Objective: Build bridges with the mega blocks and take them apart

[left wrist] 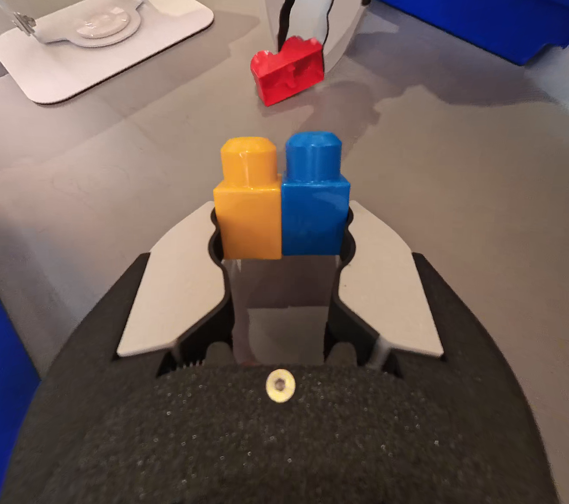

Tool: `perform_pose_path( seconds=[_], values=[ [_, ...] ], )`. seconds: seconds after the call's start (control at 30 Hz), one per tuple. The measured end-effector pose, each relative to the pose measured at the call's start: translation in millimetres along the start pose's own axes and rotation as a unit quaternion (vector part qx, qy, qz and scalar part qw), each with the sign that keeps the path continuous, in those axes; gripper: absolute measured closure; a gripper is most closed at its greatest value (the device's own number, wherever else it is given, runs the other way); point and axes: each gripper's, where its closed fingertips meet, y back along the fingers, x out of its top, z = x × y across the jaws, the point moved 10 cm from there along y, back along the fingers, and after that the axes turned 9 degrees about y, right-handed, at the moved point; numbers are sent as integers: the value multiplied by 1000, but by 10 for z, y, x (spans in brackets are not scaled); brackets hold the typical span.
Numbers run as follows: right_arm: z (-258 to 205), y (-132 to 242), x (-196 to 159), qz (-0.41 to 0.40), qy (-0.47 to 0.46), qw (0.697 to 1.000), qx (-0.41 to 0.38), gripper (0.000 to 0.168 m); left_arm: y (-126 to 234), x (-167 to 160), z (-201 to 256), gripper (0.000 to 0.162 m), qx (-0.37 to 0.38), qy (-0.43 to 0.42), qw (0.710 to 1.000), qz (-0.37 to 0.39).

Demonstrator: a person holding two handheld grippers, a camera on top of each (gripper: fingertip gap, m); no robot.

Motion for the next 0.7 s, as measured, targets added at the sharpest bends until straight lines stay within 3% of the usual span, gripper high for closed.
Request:
perform_pose_path(
  seconds=[0.23, 0.43, 0.7],
  values=[
    [-219, 417, 493, 7, -5, 995, -96, 121, -376, 245, -115, 88, -25, 6, 999, -18],
    [-310, 383, 692, -37, 0, 990, -137, 121, -492, 384, 5, 88, 8, -37, 999, -21],
    [-490, 363, 990, -83, 50, 982, -164, 123, -495, 352, 46, 88, 10, -15, 1000, -14]
  ],
)
